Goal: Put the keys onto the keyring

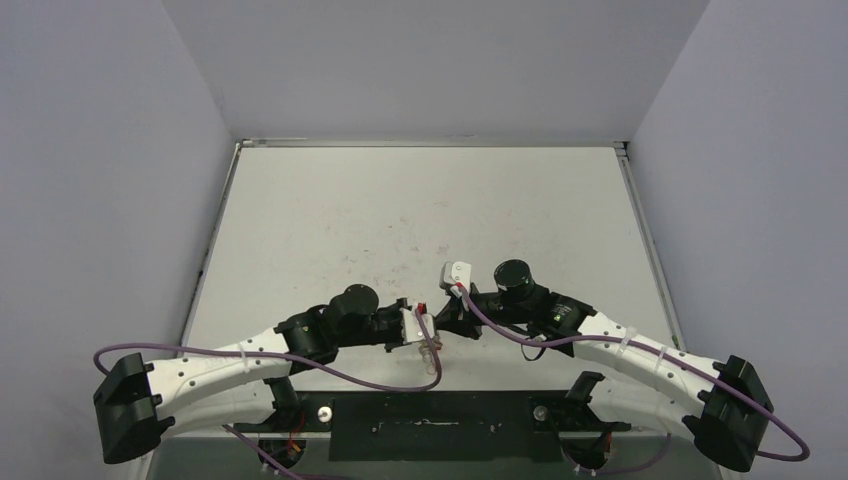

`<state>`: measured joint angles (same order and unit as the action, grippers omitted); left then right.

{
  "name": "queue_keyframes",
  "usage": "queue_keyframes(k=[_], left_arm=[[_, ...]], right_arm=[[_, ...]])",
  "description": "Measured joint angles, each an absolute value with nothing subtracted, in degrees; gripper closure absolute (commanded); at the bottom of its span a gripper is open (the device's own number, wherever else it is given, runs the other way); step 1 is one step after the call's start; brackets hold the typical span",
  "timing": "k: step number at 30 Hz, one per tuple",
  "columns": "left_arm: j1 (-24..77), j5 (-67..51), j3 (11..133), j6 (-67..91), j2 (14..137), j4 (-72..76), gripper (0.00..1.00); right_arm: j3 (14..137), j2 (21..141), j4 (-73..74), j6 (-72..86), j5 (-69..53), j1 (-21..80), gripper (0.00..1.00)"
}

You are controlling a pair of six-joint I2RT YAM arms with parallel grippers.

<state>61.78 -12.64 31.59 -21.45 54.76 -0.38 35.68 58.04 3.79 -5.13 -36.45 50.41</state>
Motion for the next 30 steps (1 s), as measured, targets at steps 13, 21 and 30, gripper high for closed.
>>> queue_keyframes(k=[13, 21, 30], left_arm=[[61.8, -11.7, 30.1, -20.2, 51.0, -0.3, 1.00], [61.8, -9.7, 27.4, -18.1, 45.3, 1.8, 1.00], [61.8, -8.1, 24.4, -16.2, 43.0, 5.9, 1.00]], right_arm=[[35.7, 58.0, 2.6, -5.1, -35.9, 50.3, 1.00], [34.9, 58.0, -0.4, -3.9, -36.9, 48.6, 1.00], [33.0, 58.4, -5.0, -2.5, -38.3, 48.0, 1.00]])
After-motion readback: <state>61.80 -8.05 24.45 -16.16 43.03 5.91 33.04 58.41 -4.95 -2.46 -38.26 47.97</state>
